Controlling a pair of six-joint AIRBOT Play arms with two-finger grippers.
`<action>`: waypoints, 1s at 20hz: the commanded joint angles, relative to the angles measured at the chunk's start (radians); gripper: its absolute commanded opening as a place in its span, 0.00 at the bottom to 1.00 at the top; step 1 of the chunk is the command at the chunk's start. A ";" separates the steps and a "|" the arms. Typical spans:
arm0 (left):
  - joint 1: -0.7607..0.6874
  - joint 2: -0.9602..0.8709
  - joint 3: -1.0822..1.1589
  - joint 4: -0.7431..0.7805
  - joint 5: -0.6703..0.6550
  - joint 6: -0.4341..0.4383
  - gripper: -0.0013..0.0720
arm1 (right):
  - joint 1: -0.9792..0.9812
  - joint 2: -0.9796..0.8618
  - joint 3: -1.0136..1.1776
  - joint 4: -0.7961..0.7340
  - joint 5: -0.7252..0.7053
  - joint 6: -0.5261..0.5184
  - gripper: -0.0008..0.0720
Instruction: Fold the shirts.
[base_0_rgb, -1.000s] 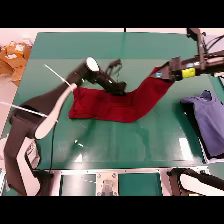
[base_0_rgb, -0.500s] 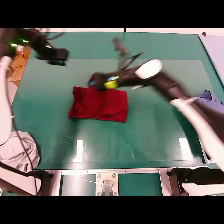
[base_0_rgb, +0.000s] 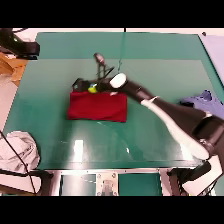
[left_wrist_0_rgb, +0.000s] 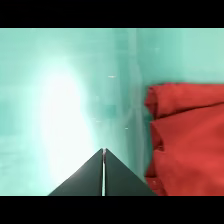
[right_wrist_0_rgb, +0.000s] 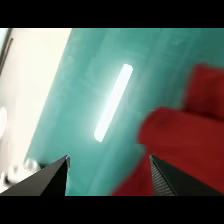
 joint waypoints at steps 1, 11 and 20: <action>0.006 0.004 0.000 0.000 -0.007 0.007 0.06 | -0.248 0.068 -0.002 -0.086 0.418 0.004 0.79; 0.006 0.003 0.000 -0.003 -0.032 -0.024 0.06 | -0.563 0.067 -0.512 0.102 0.366 -0.198 0.79; 0.006 0.003 0.000 -0.003 -0.034 -0.006 0.06 | -0.272 0.056 -0.426 0.404 0.246 -0.275 0.03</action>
